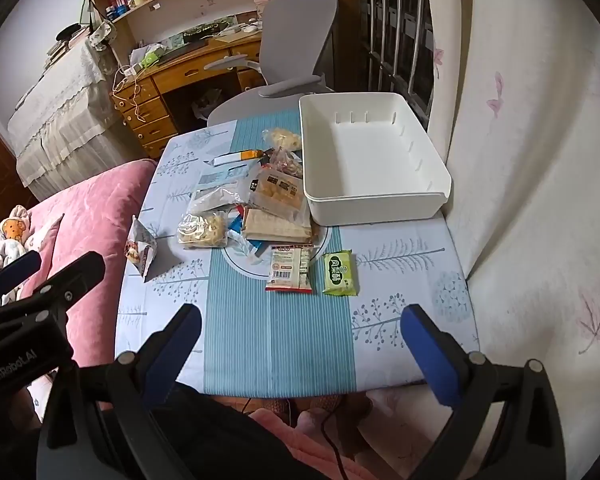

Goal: Organize snacks
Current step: 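Move both tools toward the snack packets on the table, then grasp the white LIPO packet with the left gripper while the right gripper grasps the green cake packet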

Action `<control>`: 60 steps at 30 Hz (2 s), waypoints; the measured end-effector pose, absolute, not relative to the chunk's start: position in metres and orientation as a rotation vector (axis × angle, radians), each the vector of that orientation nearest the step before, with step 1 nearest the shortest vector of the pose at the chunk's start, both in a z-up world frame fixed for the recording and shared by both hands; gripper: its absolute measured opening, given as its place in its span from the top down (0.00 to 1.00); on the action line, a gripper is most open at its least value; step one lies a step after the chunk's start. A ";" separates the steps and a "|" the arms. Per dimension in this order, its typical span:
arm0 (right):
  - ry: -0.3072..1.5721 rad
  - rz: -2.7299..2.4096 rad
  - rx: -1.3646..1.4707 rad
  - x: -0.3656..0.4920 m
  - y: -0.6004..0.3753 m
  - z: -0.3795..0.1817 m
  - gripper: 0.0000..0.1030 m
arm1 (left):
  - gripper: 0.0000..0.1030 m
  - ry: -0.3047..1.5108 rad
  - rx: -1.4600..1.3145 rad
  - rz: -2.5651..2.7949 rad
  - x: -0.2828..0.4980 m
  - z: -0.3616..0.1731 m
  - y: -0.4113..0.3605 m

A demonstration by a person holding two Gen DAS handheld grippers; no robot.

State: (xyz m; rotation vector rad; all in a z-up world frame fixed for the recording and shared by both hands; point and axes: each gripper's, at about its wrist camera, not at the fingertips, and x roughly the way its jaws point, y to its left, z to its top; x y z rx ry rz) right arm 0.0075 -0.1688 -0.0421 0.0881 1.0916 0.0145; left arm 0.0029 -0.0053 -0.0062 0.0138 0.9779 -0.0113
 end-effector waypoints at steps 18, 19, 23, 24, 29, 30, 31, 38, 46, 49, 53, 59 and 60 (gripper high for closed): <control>1.069 0.093 0.100 0.021 -0.190 -0.036 0.03 | 0.01 1.002 -0.020 0.045 0.009 0.006 -0.016; 1.067 0.098 0.101 0.021 -0.192 -0.036 0.03 | 0.01 1.005 -0.023 0.049 0.008 0.006 -0.017; 1.058 0.121 0.100 0.022 -0.200 -0.037 0.03 | 0.01 1.015 -0.029 0.061 0.005 0.005 -0.022; 1.056 0.126 0.100 0.022 -0.201 -0.037 0.03 | 0.01 1.019 -0.030 0.064 0.005 0.004 -0.023; 1.029 0.150 0.091 0.022 -0.208 -0.041 0.03 | 0.01 1.044 -0.035 0.075 0.000 -0.001 -0.031; 1.022 0.153 0.088 0.023 -0.211 -0.042 0.03 | 0.01 1.051 -0.037 0.074 -0.001 -0.002 -0.033; 1.011 0.154 0.082 0.022 -0.212 -0.043 0.03 | 0.01 1.057 -0.037 0.073 -0.001 -0.003 -0.034; 0.902 0.140 0.029 0.022 -0.224 -0.061 0.03 | 0.01 1.112 -0.038 0.062 0.003 -0.018 -0.039; 0.882 0.103 -0.027 0.026 -0.232 -0.099 0.03 | 0.01 1.211 -0.023 0.007 0.038 -0.055 -0.051; 0.901 0.092 -0.035 0.029 -0.234 -0.114 0.03 | 0.01 1.242 -0.013 -0.039 0.053 -0.073 -0.060; 0.934 0.079 -0.042 0.033 -0.233 -0.137 0.03 | 0.01 1.298 -0.013 -0.093 0.078 -0.106 -0.072; 0.978 0.080 -0.069 0.042 -0.226 -0.169 0.03 | 0.02 1.409 0.000 -0.134 0.110 -0.160 -0.087; 0.985 0.076 -0.072 0.043 -0.225 -0.174 0.03 | 0.02 1.426 0.005 -0.142 0.115 -0.169 -0.089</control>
